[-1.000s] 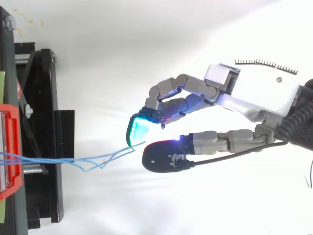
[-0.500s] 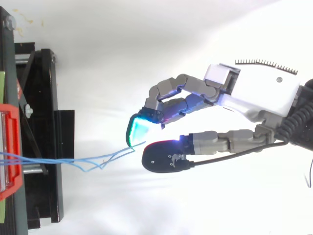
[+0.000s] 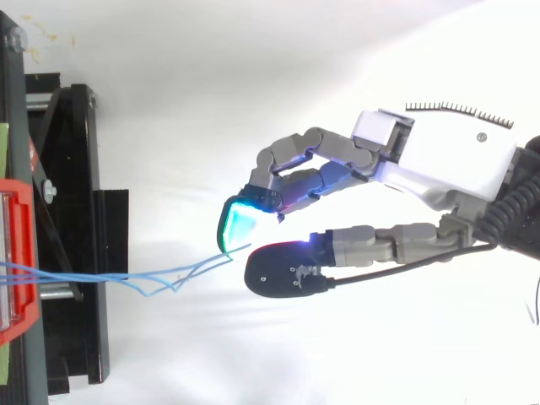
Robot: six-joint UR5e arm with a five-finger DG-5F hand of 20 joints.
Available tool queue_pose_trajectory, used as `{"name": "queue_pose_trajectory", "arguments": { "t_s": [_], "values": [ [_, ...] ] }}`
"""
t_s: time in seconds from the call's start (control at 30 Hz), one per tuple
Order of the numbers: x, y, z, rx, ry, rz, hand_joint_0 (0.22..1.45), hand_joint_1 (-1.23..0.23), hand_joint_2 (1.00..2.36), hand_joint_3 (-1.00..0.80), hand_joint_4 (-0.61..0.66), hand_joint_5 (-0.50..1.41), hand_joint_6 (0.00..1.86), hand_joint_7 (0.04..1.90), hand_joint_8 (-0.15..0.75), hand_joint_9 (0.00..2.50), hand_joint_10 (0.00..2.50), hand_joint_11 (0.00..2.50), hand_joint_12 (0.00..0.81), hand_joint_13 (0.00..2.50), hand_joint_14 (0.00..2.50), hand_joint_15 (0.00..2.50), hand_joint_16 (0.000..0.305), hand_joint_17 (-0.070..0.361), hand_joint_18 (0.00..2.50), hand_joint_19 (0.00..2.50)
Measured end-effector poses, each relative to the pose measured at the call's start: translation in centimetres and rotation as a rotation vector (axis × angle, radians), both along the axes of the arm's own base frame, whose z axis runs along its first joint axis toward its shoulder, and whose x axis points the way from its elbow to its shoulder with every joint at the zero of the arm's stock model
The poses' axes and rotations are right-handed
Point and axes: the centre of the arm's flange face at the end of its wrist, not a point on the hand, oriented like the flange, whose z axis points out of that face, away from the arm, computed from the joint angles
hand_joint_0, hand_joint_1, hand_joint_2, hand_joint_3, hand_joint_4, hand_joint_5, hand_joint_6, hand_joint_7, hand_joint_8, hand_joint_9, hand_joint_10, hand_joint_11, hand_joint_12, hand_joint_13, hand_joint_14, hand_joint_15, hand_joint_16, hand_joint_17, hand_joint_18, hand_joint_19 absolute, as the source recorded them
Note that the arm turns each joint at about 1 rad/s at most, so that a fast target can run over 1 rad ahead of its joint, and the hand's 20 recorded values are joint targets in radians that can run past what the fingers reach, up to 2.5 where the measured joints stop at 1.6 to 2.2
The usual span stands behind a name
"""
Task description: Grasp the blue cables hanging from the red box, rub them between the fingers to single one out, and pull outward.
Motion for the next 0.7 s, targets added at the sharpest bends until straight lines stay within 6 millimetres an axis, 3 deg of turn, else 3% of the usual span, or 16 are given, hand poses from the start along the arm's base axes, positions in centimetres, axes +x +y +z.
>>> {"name": "queue_pose_trajectory", "arguments": {
  "t_s": [0.7],
  "values": [
    [0.01, 0.02, -0.01, 0.000, 0.000, 0.001, 0.58, -0.74, 1.00, -0.01, 0.13, -0.12, 0.84, 1.02, 0.291, 0.77, 0.01, 0.33, 0.398, 0.55, 0.01, 0.19, 0.058, 0.131, 0.50, 0.29]
  ]
}}
